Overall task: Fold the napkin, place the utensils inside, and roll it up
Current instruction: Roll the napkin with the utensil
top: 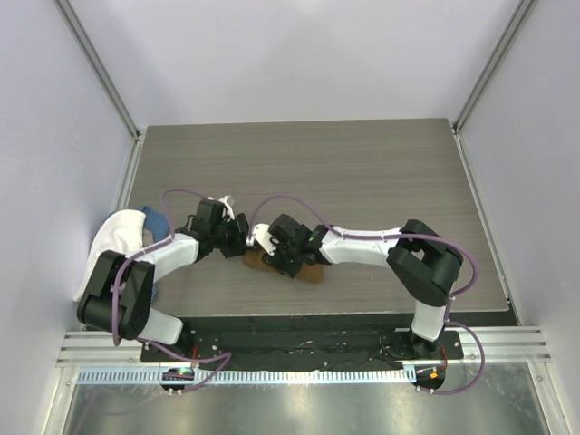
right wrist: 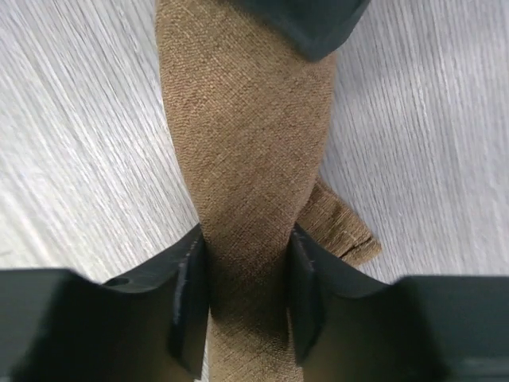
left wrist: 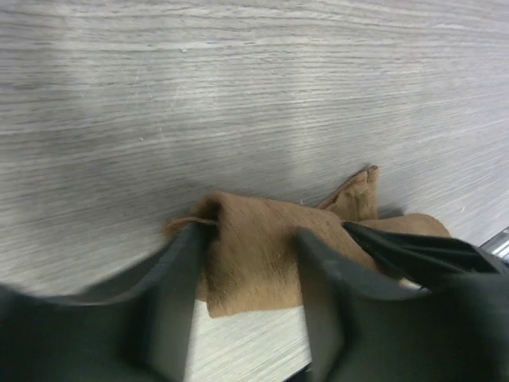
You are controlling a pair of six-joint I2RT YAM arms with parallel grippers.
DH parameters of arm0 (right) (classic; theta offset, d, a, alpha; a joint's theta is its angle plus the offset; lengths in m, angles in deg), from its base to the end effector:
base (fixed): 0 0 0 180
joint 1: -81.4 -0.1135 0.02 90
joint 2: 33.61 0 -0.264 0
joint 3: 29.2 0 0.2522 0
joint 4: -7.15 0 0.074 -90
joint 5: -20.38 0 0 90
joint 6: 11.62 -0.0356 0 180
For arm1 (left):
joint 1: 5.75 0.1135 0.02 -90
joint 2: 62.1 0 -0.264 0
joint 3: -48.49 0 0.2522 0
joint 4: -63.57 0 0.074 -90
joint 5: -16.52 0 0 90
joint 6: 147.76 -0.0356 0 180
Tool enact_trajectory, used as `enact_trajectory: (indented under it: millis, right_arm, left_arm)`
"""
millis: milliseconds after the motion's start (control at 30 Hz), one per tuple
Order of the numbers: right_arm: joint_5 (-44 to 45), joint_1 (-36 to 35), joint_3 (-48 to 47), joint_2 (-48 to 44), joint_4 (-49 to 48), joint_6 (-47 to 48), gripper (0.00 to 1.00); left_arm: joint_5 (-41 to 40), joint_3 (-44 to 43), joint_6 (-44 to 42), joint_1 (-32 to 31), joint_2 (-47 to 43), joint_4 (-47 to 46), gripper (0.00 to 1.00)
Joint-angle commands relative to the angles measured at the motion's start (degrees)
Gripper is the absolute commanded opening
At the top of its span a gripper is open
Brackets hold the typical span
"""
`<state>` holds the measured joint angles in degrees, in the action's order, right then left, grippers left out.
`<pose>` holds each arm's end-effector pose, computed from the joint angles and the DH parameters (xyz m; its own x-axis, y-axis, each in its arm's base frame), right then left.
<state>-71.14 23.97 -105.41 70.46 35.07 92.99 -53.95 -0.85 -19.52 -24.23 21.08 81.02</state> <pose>0.1977 0.3113 0.1611 -0.2162 -0.8069 -0.5497 -0.9352 0.3328 -0.1206 0.2479 -0.0954 0.1513 -0.8889 -0.3180 -0.3297 -0.0677 0.8031 -0.5920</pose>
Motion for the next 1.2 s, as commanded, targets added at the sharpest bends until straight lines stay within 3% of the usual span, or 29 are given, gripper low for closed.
enact_trajectory:
  millis: [0, 200, 400, 533, 867, 1167]
  right_arm:
    - [-14.9, 4.2, -2.1, 3.2, 6.8, -4.7, 0.40]
    - [-30.4, 9.7, -3.1, 5.1, 8.8, -10.6, 0.35]
    - [-47.3, 15.7, -5.7, 9.2, 9.9, -15.7, 0.35]
    - [-53.7, 18.0, -7.7, 13.0, 9.9, -17.8, 0.35]
    - [-58.5, 19.9, -10.3, 19.4, 8.8, -19.8, 0.34]
    - [-57.3, 20.5, -10.3, 20.1, 7.4, -21.1, 0.34]
  left_arm:
    - [-3.9, -0.4, -1.1, -0.2, -6.1, 4.0, 0.64]
    - [-10.1, 2.5, -2.0, -0.2, -12.9, 6.3, 0.71]
    - [-7.8, 7.8, -1.4, -0.2, -21.2, 1.1, 0.73]
    - [-4.6, 10.1, -1.1, -0.2, -23.0, -2.9, 0.73]
    - [-0.7, 13.3, 0.2, -0.2, -19.5, -13.6, 0.72]
    - [1.1, 12.8, 1.5, -0.2, -13.3, -17.3, 0.61]
